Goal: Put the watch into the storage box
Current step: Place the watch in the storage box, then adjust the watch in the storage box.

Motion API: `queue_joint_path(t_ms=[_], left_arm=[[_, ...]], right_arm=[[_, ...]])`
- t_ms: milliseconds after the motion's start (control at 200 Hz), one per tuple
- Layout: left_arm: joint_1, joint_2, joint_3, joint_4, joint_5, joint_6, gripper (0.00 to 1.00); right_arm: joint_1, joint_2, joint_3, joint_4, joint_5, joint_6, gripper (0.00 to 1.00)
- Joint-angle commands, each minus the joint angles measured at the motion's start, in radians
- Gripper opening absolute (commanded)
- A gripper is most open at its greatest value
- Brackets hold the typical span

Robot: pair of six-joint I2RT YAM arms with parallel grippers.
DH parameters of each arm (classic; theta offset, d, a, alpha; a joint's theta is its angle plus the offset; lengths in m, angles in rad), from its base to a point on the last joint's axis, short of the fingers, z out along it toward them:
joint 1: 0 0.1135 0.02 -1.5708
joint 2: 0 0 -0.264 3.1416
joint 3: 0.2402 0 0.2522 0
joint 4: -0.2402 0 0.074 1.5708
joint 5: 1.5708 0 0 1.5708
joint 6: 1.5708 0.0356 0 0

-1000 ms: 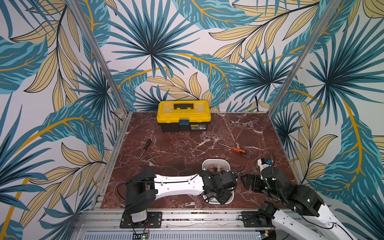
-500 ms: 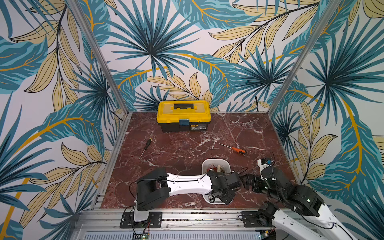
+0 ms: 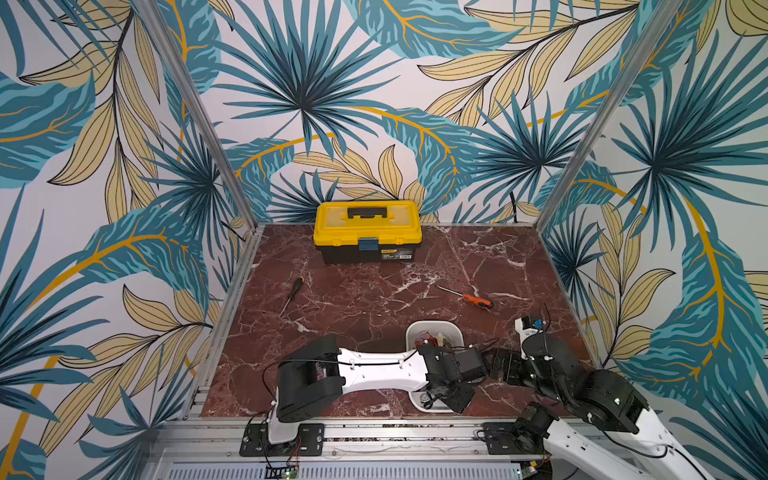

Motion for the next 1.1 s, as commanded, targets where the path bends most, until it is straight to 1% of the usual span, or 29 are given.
queue_joint_path(t_ms=[0,411,556,696,776,846,906,972,1017,1067,1092], left_arm=[[-0.007,-0.033,0.022,-0.001,-0.006,-0.004,0.48],[0.011,-0.136,0.014,-0.05,-0.08,0.0,0.63],[0.03,-0.159,-0.012,-0.028,-0.075,0.003,0.63],[0.033,-0.119,-0.011,-0.006,-0.038,0.005,0.63],[0.035,-0.109,-0.019,0.007,-0.041,-0.002,0.62],[0.038,-0.104,-0.027,0.002,-0.056,-0.009,0.57],[0.042,-0.104,-0.038,0.014,-0.041,-0.012,0.46],[0.042,-0.099,-0.053,0.038,-0.018,-0.011,0.4],[0.043,-0.09,-0.055,0.037,-0.023,-0.011,0.35],[0.047,-0.076,-0.058,0.033,-0.029,-0.012,0.27],[0.05,-0.07,-0.061,0.035,-0.029,-0.011,0.25]], right_arm=[[-0.002,-0.002,-0.007,-0.011,-0.004,-0.006,1.0],[-0.001,-0.004,-0.008,-0.01,-0.001,-0.005,1.0],[-0.002,-0.001,-0.008,-0.008,-0.002,-0.008,1.0],[-0.002,-0.003,-0.009,-0.01,-0.002,-0.008,1.0],[-0.002,-0.002,-0.008,-0.01,-0.003,-0.006,1.0],[-0.002,-0.001,-0.009,-0.01,-0.002,-0.005,1.0],[-0.002,0.001,-0.008,-0.01,-0.002,-0.005,1.0],[-0.002,0.004,-0.008,-0.01,-0.002,-0.006,1.0],[-0.002,0.006,-0.008,-0.008,-0.003,-0.008,1.0],[-0.002,0.007,-0.008,-0.008,-0.001,-0.008,1.0],[-0.002,0.007,-0.008,-0.008,-0.001,-0.008,1.0]])
